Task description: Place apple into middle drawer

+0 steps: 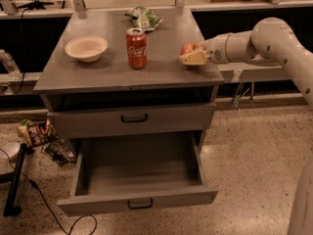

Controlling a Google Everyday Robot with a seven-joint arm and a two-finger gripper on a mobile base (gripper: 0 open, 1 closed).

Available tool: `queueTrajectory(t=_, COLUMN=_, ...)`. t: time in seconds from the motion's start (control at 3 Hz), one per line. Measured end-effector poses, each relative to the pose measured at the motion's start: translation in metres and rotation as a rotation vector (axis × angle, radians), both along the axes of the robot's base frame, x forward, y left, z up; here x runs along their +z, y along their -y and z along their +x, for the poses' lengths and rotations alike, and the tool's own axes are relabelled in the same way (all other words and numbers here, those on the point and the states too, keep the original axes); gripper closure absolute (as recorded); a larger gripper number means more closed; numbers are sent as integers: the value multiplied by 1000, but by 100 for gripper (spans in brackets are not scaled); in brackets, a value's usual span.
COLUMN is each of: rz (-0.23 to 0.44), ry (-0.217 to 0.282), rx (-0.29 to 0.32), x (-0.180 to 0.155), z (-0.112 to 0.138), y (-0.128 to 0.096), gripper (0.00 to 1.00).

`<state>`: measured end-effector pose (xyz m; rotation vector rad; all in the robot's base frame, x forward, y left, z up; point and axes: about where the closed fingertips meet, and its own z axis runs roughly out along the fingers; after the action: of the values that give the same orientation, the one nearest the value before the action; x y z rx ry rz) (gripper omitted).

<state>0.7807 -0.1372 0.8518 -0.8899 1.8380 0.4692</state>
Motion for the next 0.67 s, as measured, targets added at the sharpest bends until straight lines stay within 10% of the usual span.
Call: queueTrajectory(t=0.67, rz=-2, ry=35, rx=74, x=20, z=-38, y=0, gripper=88)
